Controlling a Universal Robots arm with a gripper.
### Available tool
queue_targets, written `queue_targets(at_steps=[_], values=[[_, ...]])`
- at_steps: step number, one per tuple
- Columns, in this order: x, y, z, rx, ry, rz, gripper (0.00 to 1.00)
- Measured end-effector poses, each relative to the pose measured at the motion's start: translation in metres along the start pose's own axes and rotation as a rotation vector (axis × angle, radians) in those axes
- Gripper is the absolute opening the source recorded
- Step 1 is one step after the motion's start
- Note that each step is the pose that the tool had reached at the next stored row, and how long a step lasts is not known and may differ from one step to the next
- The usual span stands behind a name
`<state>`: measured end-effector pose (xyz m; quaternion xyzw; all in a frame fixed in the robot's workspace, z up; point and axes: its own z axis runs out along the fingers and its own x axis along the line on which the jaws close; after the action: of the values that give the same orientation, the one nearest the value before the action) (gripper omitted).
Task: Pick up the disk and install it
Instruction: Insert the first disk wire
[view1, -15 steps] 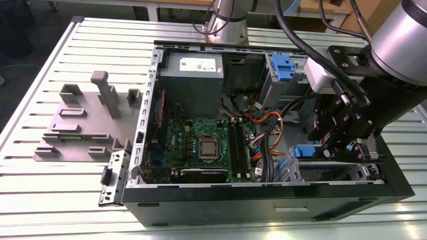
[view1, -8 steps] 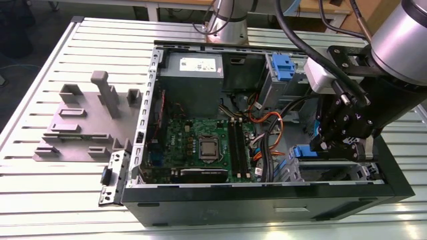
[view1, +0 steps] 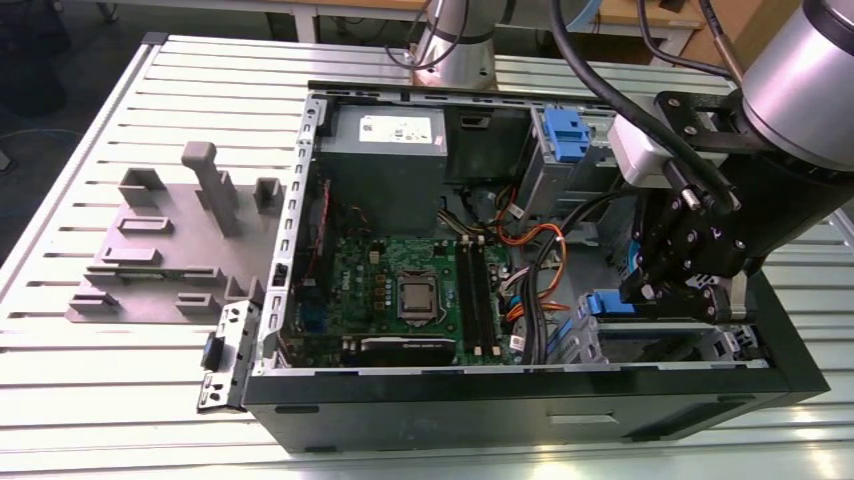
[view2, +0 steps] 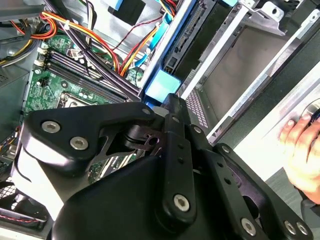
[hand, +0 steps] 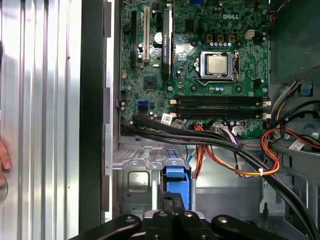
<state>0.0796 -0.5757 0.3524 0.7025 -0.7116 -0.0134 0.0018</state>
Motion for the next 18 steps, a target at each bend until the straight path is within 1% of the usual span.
queue_targets(at_steps=[8, 10, 14, 18], values=[[0.0, 0.0, 0.0, 0.0, 0.0006, 0.0, 0.11], [-0.0001, -0.0012, -0.0001, 0.0, 0.0008, 0.0, 0.11], [-0.0001, -0.0087, -0.0001, -0.0019, 0.0007, 0.0, 0.11], [-0.0003, -0.02, 0.0, -0.0081, 0.0007, 0.0, 0.11]])
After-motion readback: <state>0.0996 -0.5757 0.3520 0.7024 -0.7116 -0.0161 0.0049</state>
